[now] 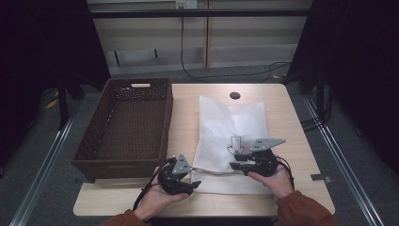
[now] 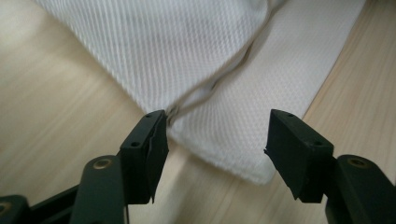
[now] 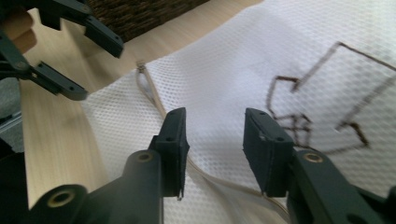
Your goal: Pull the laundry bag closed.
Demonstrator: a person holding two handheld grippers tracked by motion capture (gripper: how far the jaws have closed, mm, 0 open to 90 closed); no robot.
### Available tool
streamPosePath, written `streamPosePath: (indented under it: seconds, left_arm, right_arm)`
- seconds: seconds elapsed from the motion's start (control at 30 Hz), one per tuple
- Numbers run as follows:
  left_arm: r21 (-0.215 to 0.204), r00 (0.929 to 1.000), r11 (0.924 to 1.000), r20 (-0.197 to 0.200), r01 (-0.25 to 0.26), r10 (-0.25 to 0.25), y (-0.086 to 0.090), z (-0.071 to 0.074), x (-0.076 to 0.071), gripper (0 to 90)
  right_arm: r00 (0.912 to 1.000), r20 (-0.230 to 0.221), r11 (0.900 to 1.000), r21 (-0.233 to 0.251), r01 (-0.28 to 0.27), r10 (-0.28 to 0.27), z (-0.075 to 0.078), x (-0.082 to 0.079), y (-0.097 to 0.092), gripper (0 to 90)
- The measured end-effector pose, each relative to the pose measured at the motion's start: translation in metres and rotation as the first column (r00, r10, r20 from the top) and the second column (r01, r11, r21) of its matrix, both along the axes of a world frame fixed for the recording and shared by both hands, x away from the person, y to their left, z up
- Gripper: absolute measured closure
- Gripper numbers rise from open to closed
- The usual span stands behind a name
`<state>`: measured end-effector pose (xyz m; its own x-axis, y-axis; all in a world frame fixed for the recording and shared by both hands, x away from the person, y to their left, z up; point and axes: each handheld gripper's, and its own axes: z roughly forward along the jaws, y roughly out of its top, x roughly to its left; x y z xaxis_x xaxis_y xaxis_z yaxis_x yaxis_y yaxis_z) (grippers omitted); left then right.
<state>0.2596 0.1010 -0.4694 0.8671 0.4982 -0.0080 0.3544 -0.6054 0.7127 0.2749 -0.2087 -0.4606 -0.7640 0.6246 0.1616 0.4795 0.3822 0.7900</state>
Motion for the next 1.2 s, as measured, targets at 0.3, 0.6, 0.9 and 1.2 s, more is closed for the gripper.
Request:
streamPosePath:
  seconds: [0.3,0.6,0.9,1.2]
  left_arm:
    - [-0.025,0.9983,0.9995,-0.055,-0.021,0.020,0.013,-0.013,0.005,49.2]
    - [-0.098,0.9843,0.9952,-0.176,-0.004,-0.014,0.014,-0.022,0.015,55.6]
    - [-0.110,0.9745,0.9939,-0.224,-0.006,-0.019,0.005,-0.028,0.019,49.1]
    - [-0.153,0.9659,0.9881,-0.258,-0.017,-0.023,0.001,-0.030,0.025,50.5]
  right_arm:
    - [0.9971,-0.053,0.9970,-0.053,-0.056,0.054,-0.013,0.017,0.040,78.0]
    - [0.9956,-0.082,0.9936,-0.100,-0.054,0.046,-0.028,0.021,0.046,82.3]
    - [0.9938,-0.105,0.9905,-0.128,-0.050,0.037,-0.039,0.020,0.049,87.8]
    - [0.9935,-0.110,0.9922,-0.116,-0.044,0.031,-0.040,0.020,0.048,89.0]
